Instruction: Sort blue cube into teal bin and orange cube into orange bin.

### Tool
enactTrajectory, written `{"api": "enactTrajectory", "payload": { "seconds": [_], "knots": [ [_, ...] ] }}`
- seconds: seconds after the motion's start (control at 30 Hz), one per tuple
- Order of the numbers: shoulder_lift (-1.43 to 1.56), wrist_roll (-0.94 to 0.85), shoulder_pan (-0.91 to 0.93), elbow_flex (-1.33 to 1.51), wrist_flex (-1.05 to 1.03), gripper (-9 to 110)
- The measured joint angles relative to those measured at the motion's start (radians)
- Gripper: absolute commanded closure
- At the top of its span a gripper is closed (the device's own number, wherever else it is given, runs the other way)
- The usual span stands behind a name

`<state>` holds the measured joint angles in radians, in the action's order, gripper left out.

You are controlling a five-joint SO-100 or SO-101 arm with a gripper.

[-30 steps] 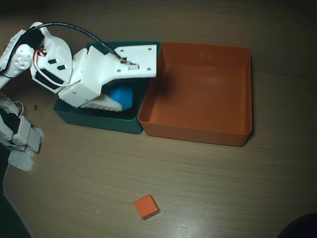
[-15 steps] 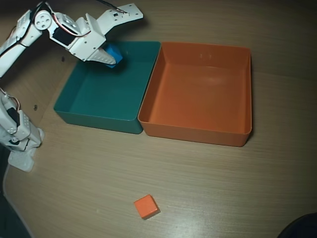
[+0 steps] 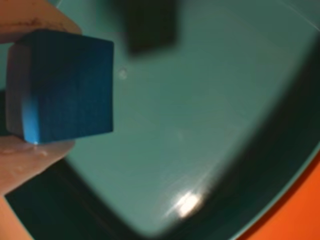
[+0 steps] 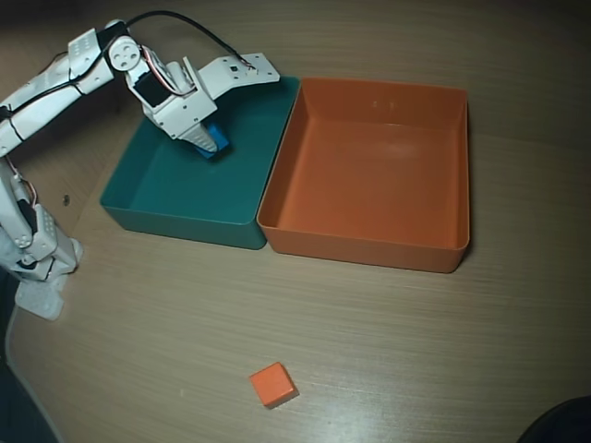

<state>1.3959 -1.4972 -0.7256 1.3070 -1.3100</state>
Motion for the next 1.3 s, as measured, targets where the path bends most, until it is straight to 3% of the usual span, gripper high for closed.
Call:
{"api": "enactTrajectory", "payload": {
  "seconds": [0.27,0.47,0.77,1.1,1.3],
  "knots": [
    [0.0,0.008,0.0,0.0,0.0,76],
    [0.0,0.008,0.002,0.0,0.0,66],
    [0.0,0.008,0.035,0.0,0.0,73],
    [0.0,0.008,0.092,0.0,0.0,107],
    [0.023,0.008,0.144,0.0,0.0,106]
  ]
}}
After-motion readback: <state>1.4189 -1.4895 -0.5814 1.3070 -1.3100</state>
